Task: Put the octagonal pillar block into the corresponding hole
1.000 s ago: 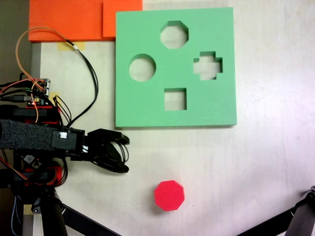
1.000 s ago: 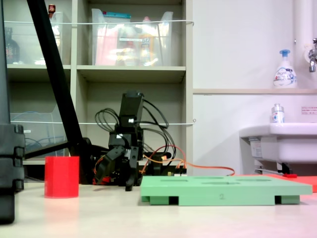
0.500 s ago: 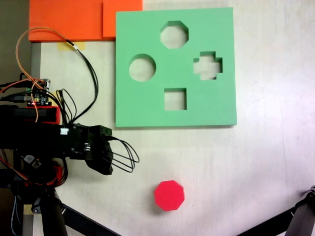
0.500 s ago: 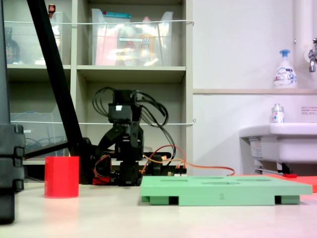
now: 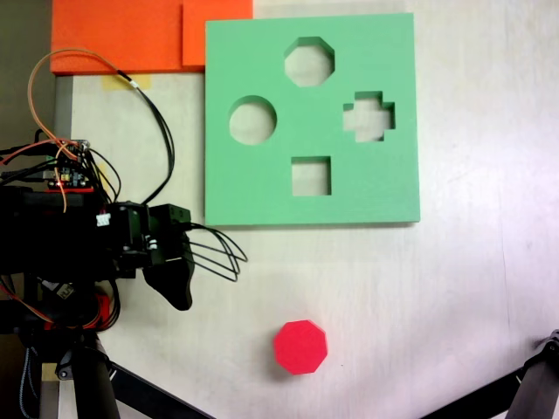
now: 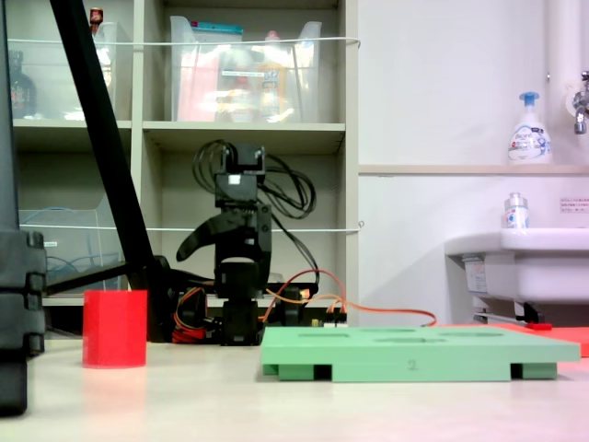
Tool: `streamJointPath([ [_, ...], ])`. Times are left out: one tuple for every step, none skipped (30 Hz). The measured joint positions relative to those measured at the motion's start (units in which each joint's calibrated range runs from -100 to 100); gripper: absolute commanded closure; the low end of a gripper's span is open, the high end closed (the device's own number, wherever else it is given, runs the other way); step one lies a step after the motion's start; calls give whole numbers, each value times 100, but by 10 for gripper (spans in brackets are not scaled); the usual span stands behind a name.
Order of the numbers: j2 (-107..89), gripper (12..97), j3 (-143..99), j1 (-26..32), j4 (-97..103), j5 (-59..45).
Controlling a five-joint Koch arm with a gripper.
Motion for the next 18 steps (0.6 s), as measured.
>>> streamJointPath([
  [0,287,88,73,-20,63],
  [0,287,147,142,-29,156],
  [0,287,167,220,-39,254],
  [0,287,167,308,-39,352],
  [0,287,167,371,-39,420],
  [0,287,167,410,-39,474],
  [0,287,167,430,-39,503],
  [0,287,167,444,-39,532],
  [0,287,167,464,-39,547],
  [0,287,176,488,-39,547],
  [0,287,235,493,-39,547],
  [0,289,304,493,-49,547],
  [0,289,372,493,-59,547],
  [0,289,461,469,-88,547],
  [0,289,510,430,-117,537],
  [0,289,519,371,-147,518],
  [0,289,519,303,-157,488],
  [0,289,519,220,-176,444],
])
